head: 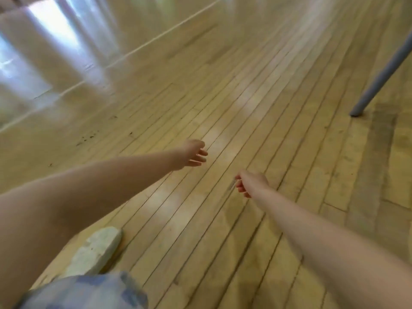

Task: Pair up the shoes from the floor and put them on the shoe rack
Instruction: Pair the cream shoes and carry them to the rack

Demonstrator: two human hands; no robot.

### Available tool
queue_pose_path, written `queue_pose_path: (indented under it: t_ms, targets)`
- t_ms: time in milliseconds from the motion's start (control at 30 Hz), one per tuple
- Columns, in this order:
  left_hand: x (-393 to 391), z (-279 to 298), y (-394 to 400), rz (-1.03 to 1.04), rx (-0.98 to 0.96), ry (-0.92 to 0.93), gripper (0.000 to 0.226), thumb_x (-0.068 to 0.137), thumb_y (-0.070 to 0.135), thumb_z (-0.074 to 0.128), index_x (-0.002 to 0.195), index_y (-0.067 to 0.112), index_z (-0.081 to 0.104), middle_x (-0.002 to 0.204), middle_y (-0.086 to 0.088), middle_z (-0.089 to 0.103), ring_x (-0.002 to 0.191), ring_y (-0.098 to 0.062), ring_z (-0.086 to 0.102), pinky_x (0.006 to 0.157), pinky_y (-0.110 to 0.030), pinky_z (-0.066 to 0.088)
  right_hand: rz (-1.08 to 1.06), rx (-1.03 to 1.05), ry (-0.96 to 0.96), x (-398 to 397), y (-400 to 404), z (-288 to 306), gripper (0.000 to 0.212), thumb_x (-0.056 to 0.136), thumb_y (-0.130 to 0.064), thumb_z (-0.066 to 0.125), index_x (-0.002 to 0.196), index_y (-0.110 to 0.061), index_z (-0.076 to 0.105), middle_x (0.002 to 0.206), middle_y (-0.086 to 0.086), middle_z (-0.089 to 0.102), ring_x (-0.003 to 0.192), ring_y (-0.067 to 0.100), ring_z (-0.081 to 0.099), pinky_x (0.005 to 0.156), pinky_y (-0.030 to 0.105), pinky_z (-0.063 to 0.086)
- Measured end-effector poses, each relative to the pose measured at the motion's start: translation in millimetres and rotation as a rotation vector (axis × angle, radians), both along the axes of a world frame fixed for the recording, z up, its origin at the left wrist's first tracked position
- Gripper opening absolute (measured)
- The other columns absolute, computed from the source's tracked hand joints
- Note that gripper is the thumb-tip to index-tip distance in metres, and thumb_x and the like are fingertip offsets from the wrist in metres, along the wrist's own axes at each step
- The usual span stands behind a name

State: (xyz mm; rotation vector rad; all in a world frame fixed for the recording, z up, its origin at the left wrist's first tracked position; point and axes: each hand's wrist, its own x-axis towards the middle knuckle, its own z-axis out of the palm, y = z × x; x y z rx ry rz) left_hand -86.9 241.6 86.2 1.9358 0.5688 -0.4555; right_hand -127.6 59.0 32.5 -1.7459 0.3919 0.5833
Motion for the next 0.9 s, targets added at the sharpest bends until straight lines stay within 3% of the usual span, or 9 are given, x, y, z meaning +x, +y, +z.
queue_pose_path:
  t_ms: [133, 267, 500, 633, 733, 833, 900]
  targets:
    - [-28.5, -25.4, 78.6, 0.135, -0.002, 0.005, 0.018, 0.099, 0.021, 0.041, 0.11, 0.01, 0.049, 0.1, -0.008, 0.059, 0.076, -0.015, 0.058, 0.069, -0.027, 0.052, 0.096, -0.075, 0.023, -7.2, 56.4, -21.2, 0.024, 0.089, -0.021, 0.044, 0.099, -0.008, 0.062, 0.077, 0.005, 0.061, 0.067, 0.018, 0.055, 0.059, 0.028, 0.043]
    - [-62.0, -55.0, 160.6, 0.289, 0.024, 0.068, 0.025, 0.099, 0.019, 0.04, 0.117, 0.006, 0.053, 0.105, -0.009, 0.059, 0.074, -0.014, 0.058, 0.068, -0.026, 0.051, 0.225, -0.142, 0.032, -16.3, 128.2, -22.3, 0.022, 0.092, -0.019, 0.042, 0.088, -0.011, 0.062, 0.078, 0.005, 0.06, 0.072, 0.019, 0.055, 0.062, 0.028, 0.044]
    - [-124.3, -78.3, 270.3, 0.276, 0.083, 0.095, 0.035, 0.098, 0.014, 0.038, 0.13, 0.013, 0.052, 0.109, -0.009, 0.061, 0.088, -0.021, 0.059, 0.074, -0.029, 0.052, 0.446, -0.125, 0.05, -42.1, 251.2, -24.4, 0.02, 0.091, -0.018, 0.042, 0.092, -0.011, 0.061, 0.077, 0.003, 0.058, 0.067, 0.017, 0.054, 0.058, 0.026, 0.043]
    - [-170.6, -87.9, 321.6, 0.318, 0.167, 0.157, 0.036, 0.096, 0.011, 0.037, 0.128, 0.009, 0.054, 0.102, -0.007, 0.058, 0.083, -0.019, 0.053, 0.064, -0.023, 0.043, 0.607, -0.236, 0.18, -71.5, 299.9, -33.1, 0.029, 0.093, -0.031, 0.043, 0.098, -0.008, 0.06, 0.076, 0.004, 0.058, 0.065, 0.018, 0.054, 0.057, 0.026, 0.044]
    - [-214.4, -95.8, 362.3, 0.359, 0.251, 0.219, 0.035, 0.097, 0.011, 0.035, 0.128, 0.006, 0.051, 0.113, -0.012, 0.057, 0.092, -0.022, 0.051, 0.063, -0.02, 0.041, 0.761, -0.347, 0.255, -98.0, 331.2, -48.7, 0.041, 0.094, -0.044, 0.041, 0.103, -0.007, 0.058, 0.081, 0.006, 0.059, 0.069, 0.019, 0.056, 0.058, 0.027, 0.047]
    - [-269.7, -106.6, 398.9, 0.304, 0.462, 0.272, 0.033, 0.096, 0.019, 0.039, 0.126, 0.017, 0.054, 0.122, -0.007, 0.06, 0.098, -0.022, 0.057, 0.079, -0.027, 0.046, 0.761, -0.424, 0.042, -124.9, 356.8, -70.0, 0.034, 0.092, -0.041, 0.044, 0.103, -0.01, 0.055, 0.084, 0.004, 0.057, 0.082, 0.023, 0.057, 0.074, 0.036, 0.053]
    - [-306.8, -114.8, 419.9, 0.287, 0.587, 0.328, 0.036, 0.094, 0.026, 0.041, 0.127, 0.021, 0.055, 0.126, -0.005, 0.059, 0.095, -0.018, 0.056, 0.082, -0.029, 0.046, 0.749, -0.412, -0.053, -142.2, 370.7, -82.5, 0.044, 0.088, -0.045, 0.047, 0.118, -0.013, 0.05, 0.106, 0.006, 0.057, 0.093, 0.025, 0.058, 0.081, 0.041, 0.053]
